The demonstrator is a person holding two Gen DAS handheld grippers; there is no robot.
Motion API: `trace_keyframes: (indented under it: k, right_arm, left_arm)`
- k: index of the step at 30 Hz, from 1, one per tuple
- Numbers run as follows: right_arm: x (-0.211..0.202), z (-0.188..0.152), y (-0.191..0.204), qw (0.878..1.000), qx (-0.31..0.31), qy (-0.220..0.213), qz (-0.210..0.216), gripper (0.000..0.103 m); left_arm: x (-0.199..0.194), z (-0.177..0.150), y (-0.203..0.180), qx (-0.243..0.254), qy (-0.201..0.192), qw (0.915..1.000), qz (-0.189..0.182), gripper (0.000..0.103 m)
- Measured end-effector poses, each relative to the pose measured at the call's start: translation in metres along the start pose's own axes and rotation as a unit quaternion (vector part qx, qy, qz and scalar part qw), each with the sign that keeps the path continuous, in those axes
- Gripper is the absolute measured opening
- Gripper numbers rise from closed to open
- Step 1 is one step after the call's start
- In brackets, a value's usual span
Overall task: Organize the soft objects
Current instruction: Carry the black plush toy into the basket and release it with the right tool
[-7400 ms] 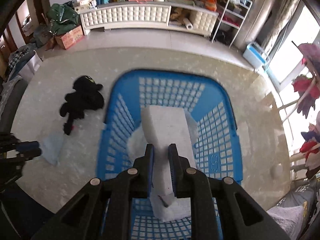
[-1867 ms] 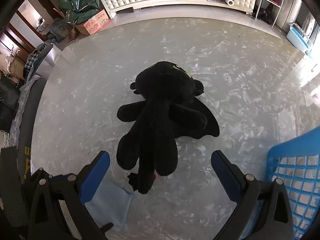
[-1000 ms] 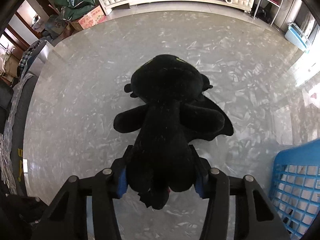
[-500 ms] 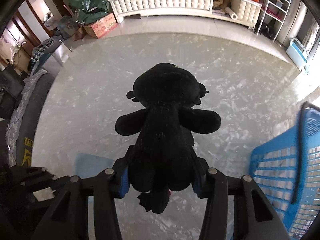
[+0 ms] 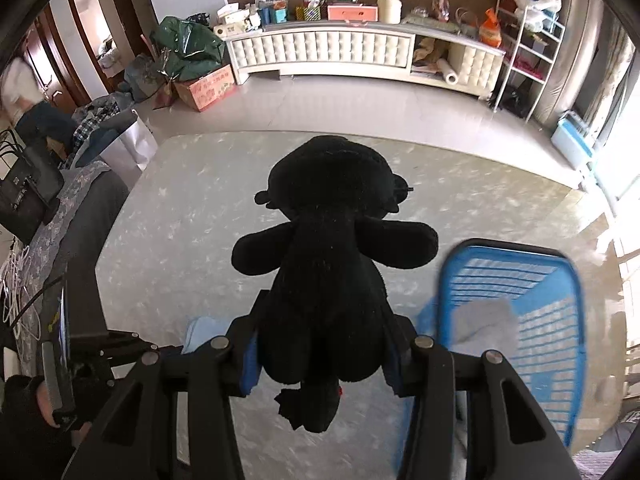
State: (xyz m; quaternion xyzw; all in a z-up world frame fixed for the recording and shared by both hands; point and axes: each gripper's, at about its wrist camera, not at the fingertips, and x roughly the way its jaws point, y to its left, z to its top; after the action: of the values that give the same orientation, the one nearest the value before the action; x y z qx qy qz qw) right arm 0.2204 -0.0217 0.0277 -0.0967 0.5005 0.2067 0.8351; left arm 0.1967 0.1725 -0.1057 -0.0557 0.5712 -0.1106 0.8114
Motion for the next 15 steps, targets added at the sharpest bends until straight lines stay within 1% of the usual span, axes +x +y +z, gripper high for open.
trace_keyframes:
  k: [4, 9, 12, 15]
  right_arm:
    - [-0.021, -0.004, -0.018, 1.000, 0.009, -0.011, -0.020, 0.045]
    - [-0.044, -0.021, -0.041, 0.999, 0.024, -0.018, -0.042, 0.045]
    - [-0.046, -0.032, -0.051, 0.998, 0.033, -0.013, -0.055, 0.045]
    - [-0.044, -0.045, -0.070, 0.997, 0.045, -0.003, -0.060, 0.045]
  left_arm:
    - [-0.002, -0.004, -0.011, 0.007, 0.000, 1.0000, 0.000, 0.004]
    - [-0.002, -0.007, -0.019, 0.007, -0.001, 1.0000, 0.003, 0.004]
    - [-0.005, -0.008, -0.022, 0.007, -0.002, 1.0000, 0.005, 0.004]
    - [-0.009, -0.007, -0.024, 0.005, -0.005, 0.9999, 0.008, 0.004]
